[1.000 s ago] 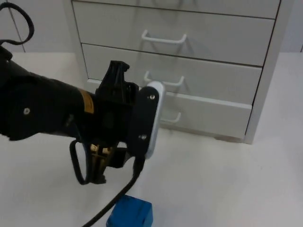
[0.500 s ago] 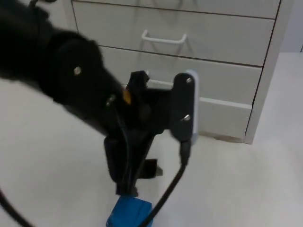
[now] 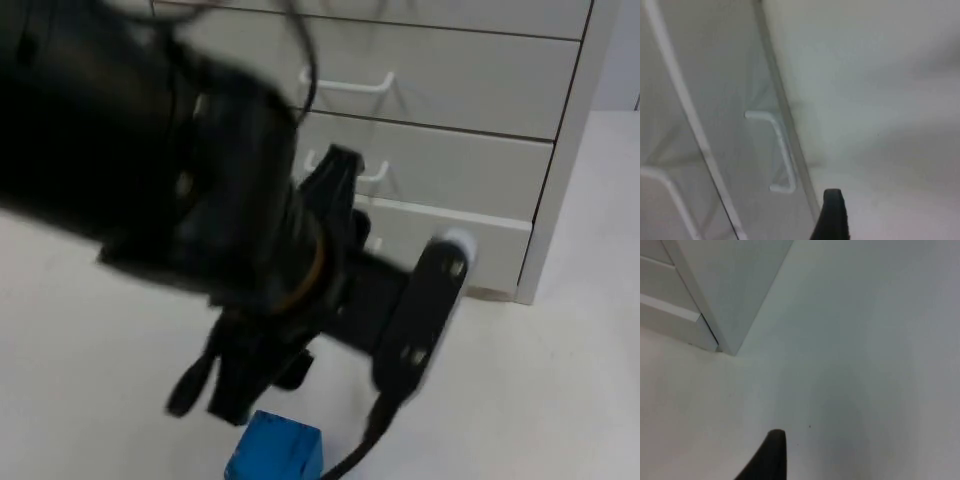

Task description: Open the drawer with the left hand, place the block into the drawer with the right hand, then close the drawer with the left hand.

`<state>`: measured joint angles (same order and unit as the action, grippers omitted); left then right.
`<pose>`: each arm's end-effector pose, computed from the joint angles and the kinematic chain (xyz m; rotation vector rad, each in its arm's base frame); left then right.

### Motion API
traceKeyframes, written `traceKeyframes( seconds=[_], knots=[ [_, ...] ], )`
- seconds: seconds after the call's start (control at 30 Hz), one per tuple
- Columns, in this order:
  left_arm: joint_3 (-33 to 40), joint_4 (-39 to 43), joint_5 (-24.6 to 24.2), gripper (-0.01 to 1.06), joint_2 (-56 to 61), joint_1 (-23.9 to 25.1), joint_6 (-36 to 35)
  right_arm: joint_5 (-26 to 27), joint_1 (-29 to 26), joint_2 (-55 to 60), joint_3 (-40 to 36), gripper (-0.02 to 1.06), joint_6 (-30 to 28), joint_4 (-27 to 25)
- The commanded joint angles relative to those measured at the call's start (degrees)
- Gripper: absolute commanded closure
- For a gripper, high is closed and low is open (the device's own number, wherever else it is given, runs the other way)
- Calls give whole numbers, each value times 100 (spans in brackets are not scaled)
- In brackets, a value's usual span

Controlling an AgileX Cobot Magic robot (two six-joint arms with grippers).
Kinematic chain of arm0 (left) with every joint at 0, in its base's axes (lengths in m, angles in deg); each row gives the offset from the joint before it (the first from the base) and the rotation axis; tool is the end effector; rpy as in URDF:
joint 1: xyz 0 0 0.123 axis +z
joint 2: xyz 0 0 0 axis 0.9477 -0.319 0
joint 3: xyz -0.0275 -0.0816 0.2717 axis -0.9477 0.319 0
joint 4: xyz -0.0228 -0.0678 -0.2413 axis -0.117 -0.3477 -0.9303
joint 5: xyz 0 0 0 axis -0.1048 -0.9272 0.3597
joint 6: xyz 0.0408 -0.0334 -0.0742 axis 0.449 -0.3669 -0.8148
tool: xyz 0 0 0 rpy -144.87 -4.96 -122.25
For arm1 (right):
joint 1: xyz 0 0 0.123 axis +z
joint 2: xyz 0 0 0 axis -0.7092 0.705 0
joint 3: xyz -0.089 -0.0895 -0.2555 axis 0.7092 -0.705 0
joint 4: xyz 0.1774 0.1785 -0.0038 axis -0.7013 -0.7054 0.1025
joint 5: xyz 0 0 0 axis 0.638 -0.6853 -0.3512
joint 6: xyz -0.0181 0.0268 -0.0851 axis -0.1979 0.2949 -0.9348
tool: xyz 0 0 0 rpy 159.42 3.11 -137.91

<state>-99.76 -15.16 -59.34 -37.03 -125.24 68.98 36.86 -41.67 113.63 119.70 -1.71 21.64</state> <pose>0.2158 -0.2353 0.1443 2.2516 1.3627 0.6212 0.1330 0.0071 0.3012 -0.1200 2.3260 -0.0064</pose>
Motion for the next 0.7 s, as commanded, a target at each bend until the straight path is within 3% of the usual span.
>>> traceKeyframes(
  seconds=[0.0,0.07,0.1,0.2,0.3,0.67],
  knots=[
    [136,1007,218,40,-34,42,-586,-24,18,1,17,-1,-5,20],
    [136,1973,235,40,-158,174,-1687,0,18,1,17,-1,-5,20],
    [136,1973,235,40,-158,174,-1687,0,18,1,17,-1,-5,20],
    [125,3384,241,40,-387,479,-3046,14,18,1,17,-1,-5,20],
    [125,3643,279,40,-516,582,-3482,25,18,1,17,-1,-5,20],
    [-398,3643,235,40,-1081,595,-3594,49,18,1,17,-1,-5,20]
  ],
)
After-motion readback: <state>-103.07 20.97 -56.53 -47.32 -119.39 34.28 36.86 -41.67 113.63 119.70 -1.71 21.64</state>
